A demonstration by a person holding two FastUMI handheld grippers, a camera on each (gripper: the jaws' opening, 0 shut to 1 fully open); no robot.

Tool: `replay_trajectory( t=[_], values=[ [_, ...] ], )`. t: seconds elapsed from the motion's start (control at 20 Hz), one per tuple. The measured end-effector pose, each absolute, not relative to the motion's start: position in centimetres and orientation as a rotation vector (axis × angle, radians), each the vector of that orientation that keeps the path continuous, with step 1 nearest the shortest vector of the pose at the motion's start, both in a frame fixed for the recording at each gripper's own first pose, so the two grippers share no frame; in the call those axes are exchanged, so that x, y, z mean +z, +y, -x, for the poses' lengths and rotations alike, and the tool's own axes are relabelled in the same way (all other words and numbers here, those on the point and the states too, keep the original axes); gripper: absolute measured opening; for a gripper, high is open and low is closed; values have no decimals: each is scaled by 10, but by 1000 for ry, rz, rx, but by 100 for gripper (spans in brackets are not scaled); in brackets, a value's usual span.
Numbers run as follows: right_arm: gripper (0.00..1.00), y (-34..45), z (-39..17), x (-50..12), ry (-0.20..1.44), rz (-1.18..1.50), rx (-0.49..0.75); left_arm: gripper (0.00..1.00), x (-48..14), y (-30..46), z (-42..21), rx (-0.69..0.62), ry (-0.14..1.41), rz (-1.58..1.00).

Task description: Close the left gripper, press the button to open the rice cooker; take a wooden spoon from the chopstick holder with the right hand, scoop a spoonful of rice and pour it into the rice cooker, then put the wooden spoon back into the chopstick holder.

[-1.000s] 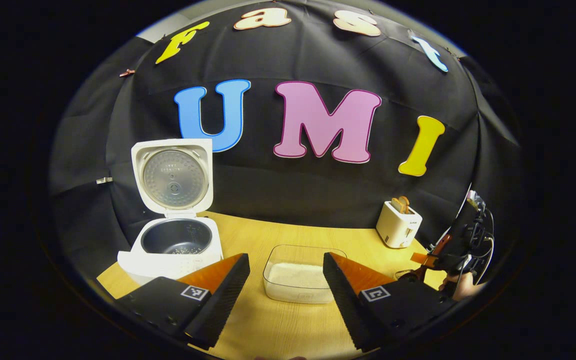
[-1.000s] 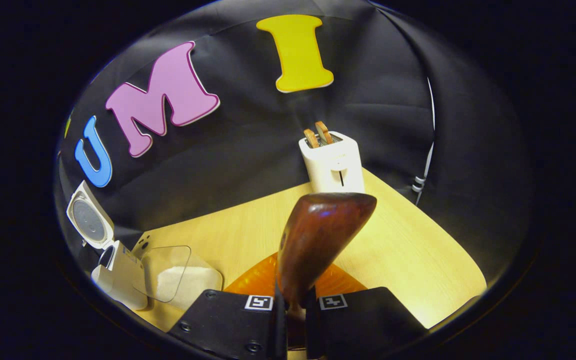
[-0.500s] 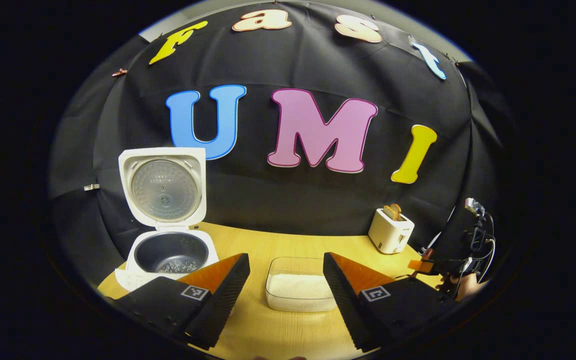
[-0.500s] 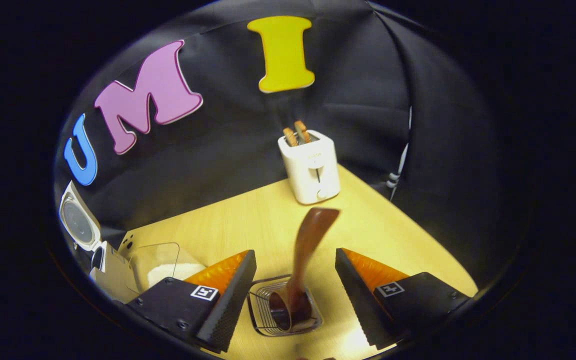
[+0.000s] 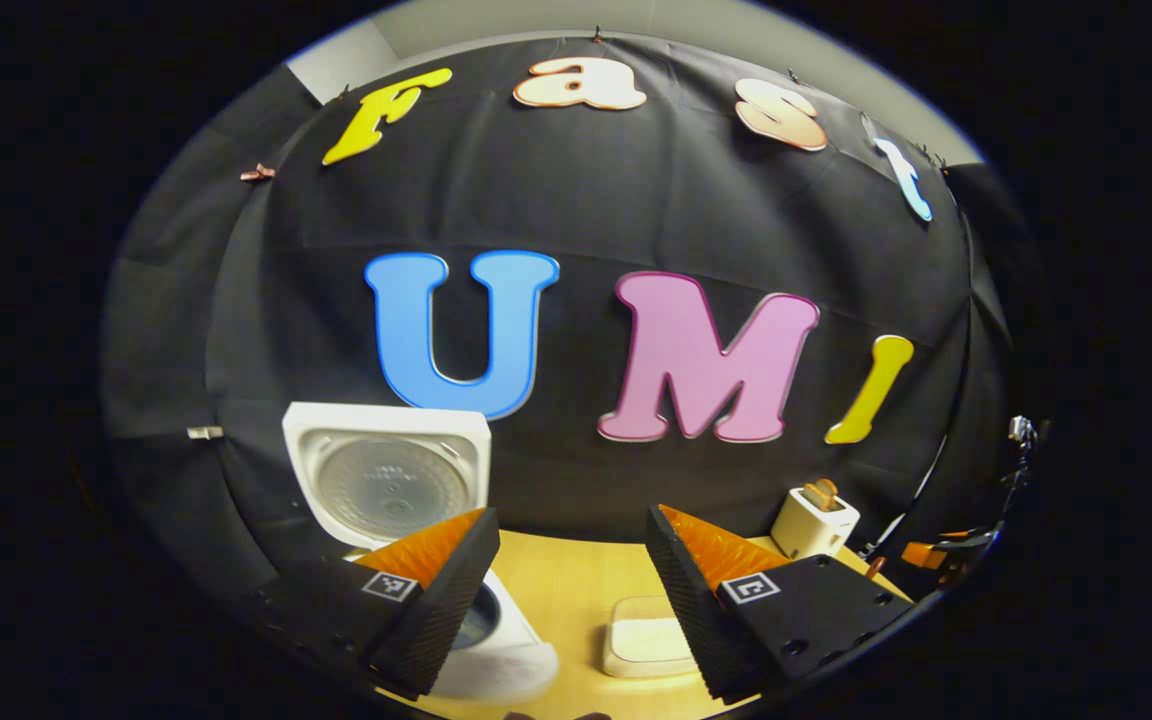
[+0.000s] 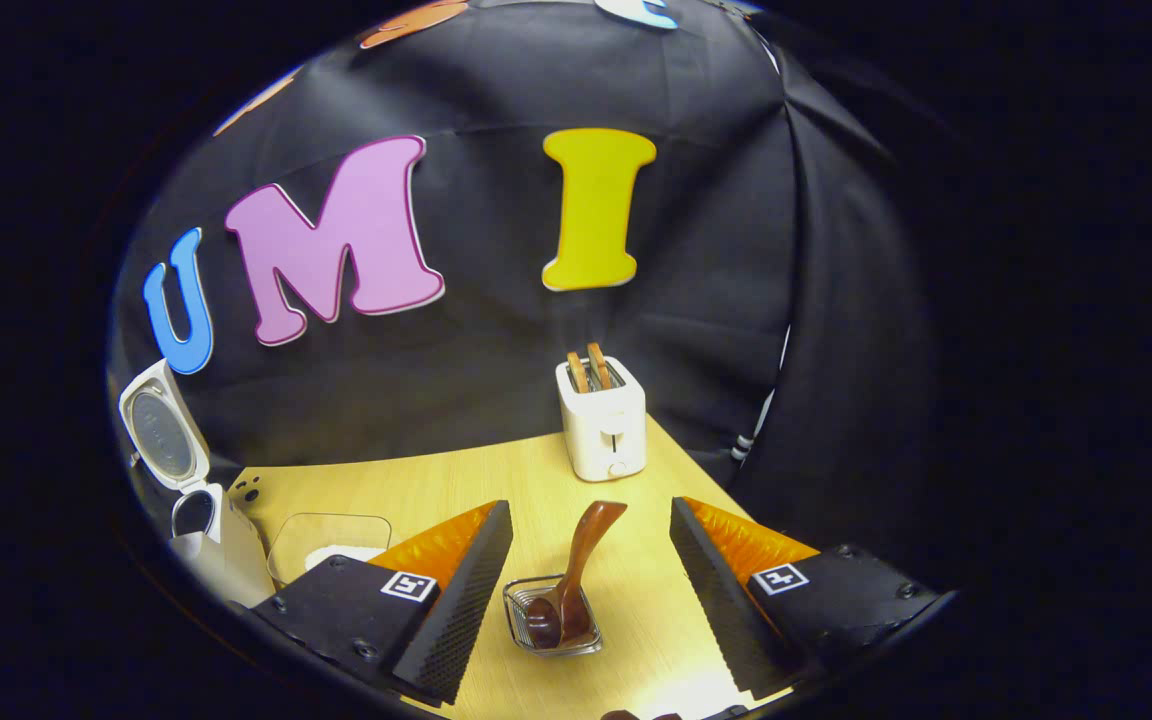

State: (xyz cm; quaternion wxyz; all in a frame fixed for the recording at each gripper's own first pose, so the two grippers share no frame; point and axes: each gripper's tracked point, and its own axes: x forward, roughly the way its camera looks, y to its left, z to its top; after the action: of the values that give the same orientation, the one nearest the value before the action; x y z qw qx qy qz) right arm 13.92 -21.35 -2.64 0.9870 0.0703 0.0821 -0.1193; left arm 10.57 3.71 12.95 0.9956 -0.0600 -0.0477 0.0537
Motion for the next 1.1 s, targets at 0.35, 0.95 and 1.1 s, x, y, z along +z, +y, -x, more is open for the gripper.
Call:
replay_trajectory(
  t=[0.35, 0.95, 1.1],
  values=[
    [98, -172, -90, 37, 63, -62, -171, 94, 199, 128, -89, 230, -200, 63],
    [98, -88, -41, 96, -45, -70, -166, 93, 212, 251, -211, 268, -98, 94],
    [98, -71, -36, 96, -29, -38, -180, 93, 183, 273, -248, 248, -9, 90]
  ],
)
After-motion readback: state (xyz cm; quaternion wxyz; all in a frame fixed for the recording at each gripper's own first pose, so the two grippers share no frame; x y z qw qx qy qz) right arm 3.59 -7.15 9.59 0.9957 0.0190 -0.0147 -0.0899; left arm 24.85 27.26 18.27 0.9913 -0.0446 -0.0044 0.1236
